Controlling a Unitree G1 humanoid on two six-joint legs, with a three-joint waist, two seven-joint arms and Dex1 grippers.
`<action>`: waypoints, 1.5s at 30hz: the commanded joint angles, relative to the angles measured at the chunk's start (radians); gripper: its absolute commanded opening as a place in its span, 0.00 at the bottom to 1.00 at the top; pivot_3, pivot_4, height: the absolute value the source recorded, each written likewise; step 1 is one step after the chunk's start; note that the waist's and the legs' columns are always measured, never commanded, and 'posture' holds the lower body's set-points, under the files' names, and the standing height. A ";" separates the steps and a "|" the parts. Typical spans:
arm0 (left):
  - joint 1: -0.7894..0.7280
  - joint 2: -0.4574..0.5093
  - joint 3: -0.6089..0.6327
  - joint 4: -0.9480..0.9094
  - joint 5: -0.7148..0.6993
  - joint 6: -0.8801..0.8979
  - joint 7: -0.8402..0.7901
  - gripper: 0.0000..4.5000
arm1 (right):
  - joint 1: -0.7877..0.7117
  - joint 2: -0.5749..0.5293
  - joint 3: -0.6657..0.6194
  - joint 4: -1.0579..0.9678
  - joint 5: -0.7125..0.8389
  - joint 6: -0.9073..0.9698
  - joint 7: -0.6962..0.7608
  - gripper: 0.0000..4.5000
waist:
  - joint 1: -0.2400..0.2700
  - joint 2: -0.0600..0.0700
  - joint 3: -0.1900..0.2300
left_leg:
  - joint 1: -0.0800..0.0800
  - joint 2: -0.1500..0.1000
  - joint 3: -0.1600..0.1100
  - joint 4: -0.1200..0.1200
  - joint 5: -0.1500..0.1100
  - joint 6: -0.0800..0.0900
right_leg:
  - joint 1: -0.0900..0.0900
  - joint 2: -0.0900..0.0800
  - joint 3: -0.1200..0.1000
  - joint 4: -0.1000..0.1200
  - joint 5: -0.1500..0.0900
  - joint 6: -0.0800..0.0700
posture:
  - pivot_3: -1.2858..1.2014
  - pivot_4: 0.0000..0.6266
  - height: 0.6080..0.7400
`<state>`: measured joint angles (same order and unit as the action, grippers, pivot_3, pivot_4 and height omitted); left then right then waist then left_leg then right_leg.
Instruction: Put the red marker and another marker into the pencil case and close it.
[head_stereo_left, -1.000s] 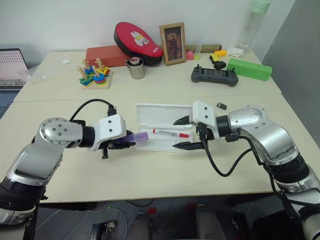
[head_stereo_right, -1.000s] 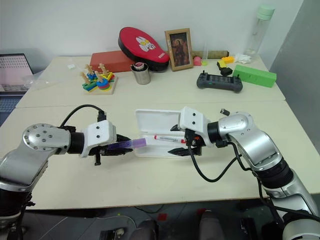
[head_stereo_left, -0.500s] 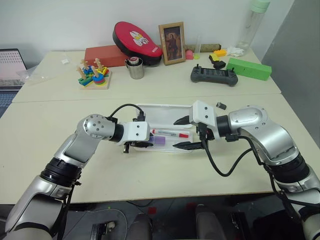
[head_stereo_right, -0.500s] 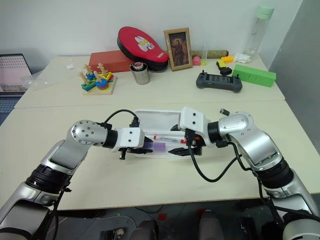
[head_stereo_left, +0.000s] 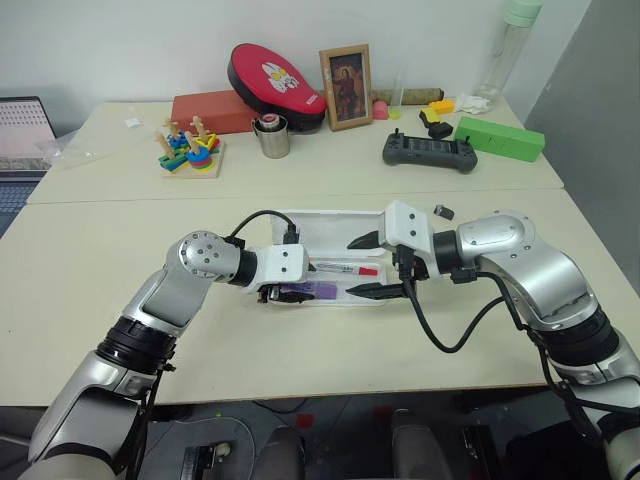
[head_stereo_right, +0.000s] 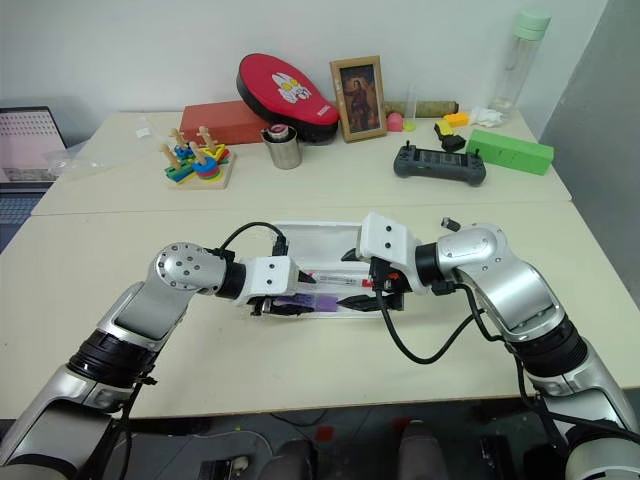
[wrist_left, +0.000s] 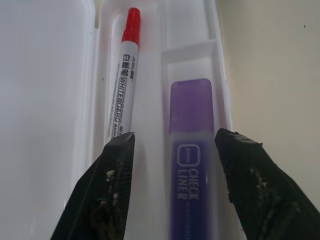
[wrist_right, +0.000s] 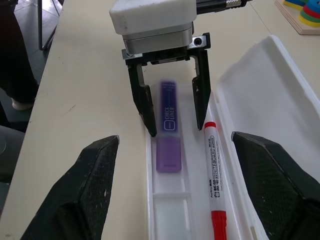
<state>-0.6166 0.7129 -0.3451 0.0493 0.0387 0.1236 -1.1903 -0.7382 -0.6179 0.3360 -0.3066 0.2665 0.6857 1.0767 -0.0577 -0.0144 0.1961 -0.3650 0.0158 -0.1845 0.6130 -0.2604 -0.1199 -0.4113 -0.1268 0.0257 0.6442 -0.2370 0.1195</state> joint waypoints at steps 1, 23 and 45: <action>-0.011 -0.010 0.033 -0.067 -0.022 0.026 0.009 0.81 | -0.005 -0.006 -0.023 -0.015 0.007 -0.017 -0.003 0.84 | 0.000 0.000 0.000 | 0.000 0.000 0.000 0.000 0.000 0.000 | 0.000 0.000 0.000 0.000 0.000 0.000 | 0.52 0.24 1.00; 0.075 0.199 0.340 -0.611 -0.320 0.488 0.033 0.98 | -0.040 -0.094 -0.104 0.297 -0.122 -0.187 -0.072 0.84 | -0.003 0.000 0.000 | 0.000 0.000 0.000 0.000 0.000 0.000 | 0.000 0.000 0.000 0.000 0.000 0.001 | 0.52 0.24 1.00; 0.168 0.327 0.530 -0.778 -0.516 0.719 0.181 0.98 | -0.076 -0.051 -0.133 0.577 -0.242 -0.307 -0.200 0.84 | -0.004 0.000 0.000 | 0.000 0.000 0.001 0.000 0.000 0.000 | 0.000 0.000 0.001 0.000 0.000 0.000 | 0.52 0.24 1.00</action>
<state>-0.4434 1.0203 0.1298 -0.7061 -0.4585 0.8365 -1.0220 -0.7802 -0.6621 0.2449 0.2667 0.0355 0.4019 0.8909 -0.0614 -0.0146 0.1963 -0.3646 0.0158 -0.1833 0.6130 -0.2605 -0.1199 -0.4111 -0.1269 0.0269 0.6438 -0.2370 0.1194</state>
